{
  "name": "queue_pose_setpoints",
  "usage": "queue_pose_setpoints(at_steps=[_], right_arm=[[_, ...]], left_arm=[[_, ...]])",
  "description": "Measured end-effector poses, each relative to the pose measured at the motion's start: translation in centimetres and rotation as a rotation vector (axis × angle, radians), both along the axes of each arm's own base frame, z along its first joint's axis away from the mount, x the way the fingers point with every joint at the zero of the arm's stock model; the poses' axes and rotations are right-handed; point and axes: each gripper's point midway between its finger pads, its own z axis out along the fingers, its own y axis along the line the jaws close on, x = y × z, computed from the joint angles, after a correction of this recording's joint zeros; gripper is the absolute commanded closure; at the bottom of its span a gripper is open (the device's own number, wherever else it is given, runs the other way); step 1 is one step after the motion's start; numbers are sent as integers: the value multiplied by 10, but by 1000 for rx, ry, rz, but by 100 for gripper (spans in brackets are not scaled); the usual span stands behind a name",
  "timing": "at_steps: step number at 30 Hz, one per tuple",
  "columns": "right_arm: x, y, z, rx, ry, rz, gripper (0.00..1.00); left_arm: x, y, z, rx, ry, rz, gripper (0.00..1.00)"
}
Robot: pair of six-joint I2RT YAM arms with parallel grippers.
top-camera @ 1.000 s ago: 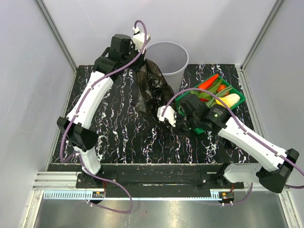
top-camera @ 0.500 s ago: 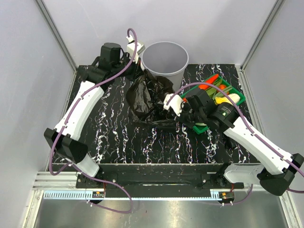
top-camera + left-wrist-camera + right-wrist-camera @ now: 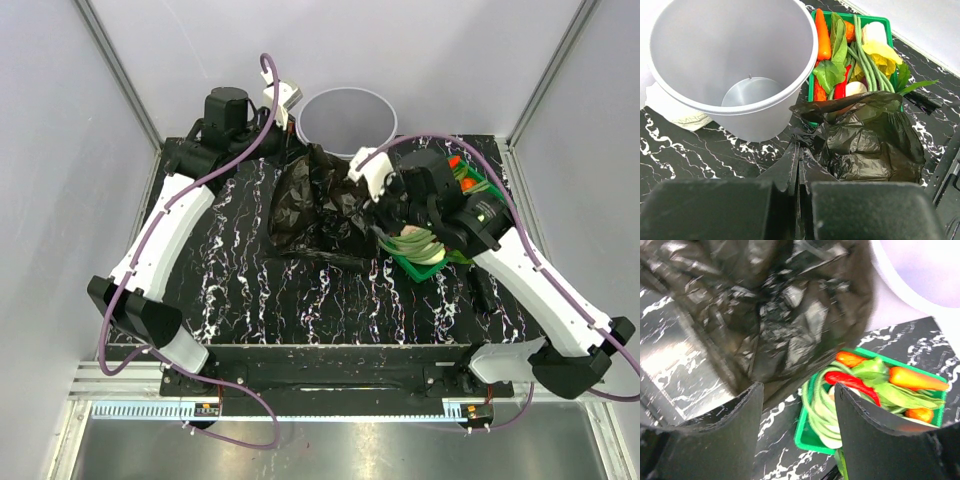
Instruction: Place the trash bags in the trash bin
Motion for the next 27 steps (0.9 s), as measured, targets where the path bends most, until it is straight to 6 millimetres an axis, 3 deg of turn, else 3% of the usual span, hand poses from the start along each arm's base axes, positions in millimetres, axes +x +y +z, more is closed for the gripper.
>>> queue_pose_setpoints(at_steps=[3, 5, 11, 15, 18, 24, 27], right_arm=[[24, -1, 15, 29, -46, -86, 30], [42, -1, 15, 41, -54, -142, 29], [74, 8, -22, -8, 0, -230, 27], [86, 12, -36, -25, 17, -257, 40], [91, 12, -35, -5, 13, -271, 29], [90, 15, -29, 18, 21, -258, 21], [88, 16, -13, 45, 10, -240, 16]], left_arm=[[-2, -2, 1, -8, 6, -9, 100], [-3, -3, 1, -10, 8, -16, 100], [-8, -6, 4, -23, 9, -37, 100], [-13, -6, 10, -30, -1, -45, 100], [-17, -4, 17, -36, -19, -48, 100], [-23, 11, 30, 2, -87, -5, 100], [-27, 25, 38, 42, -136, 38, 100]])
